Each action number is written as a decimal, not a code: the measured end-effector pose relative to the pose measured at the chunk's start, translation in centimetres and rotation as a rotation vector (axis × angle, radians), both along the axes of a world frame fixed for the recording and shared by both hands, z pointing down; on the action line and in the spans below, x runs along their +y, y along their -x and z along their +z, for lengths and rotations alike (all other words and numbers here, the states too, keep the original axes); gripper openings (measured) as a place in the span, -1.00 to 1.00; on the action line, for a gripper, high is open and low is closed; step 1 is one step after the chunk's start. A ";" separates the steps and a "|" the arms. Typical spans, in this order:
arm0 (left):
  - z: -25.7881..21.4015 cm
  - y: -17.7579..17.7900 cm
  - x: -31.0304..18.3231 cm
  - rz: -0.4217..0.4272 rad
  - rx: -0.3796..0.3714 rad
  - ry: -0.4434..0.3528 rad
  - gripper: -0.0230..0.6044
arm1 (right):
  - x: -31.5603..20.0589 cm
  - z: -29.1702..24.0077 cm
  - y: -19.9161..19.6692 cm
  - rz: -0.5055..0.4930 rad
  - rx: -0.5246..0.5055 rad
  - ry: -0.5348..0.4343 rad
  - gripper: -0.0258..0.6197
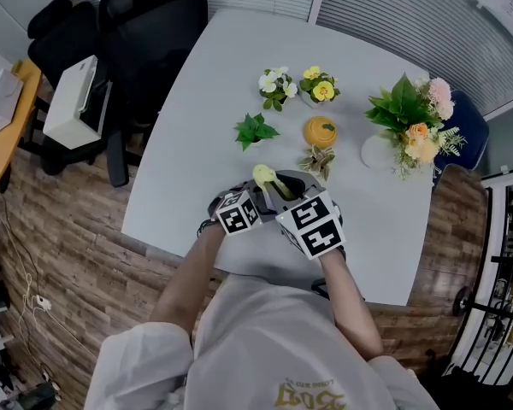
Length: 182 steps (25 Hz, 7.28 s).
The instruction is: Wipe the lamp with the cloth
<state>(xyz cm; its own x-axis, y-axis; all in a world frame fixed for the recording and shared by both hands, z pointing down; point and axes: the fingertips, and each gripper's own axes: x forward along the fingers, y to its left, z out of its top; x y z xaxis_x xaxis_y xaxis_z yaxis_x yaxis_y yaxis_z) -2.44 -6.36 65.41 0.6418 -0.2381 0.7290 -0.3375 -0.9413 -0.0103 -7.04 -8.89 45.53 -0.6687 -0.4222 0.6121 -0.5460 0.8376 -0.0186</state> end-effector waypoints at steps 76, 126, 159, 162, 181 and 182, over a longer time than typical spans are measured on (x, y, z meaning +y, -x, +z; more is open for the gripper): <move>0.0 0.0 0.0 -0.001 0.001 -0.001 0.06 | 2.7 -0.3 -6.0 0.064 -0.176 0.095 -0.76; 0.0 0.1 0.0 0.001 0.001 -0.001 0.06 | -3.7 4.1 -7.7 0.190 -0.470 0.366 -0.76; 0.1 0.0 -0.1 -0.001 0.000 0.006 0.06 | -5.2 4.7 -3.8 0.024 -0.897 0.757 -0.76; 0.1 0.0 -0.1 -0.001 -0.001 0.006 0.06 | -5.2 4.7 -4.0 0.020 -0.896 0.760 -0.76; 0.1 0.0 -0.2 -0.002 -0.003 0.011 0.06 | -4.2 6.0 -4.0 -0.055 -0.810 0.763 -0.76; 0.1 0.0 -0.2 -0.003 -0.003 0.011 0.06 | -4.2 6.1 -4.0 -0.057 -0.810 0.769 -0.76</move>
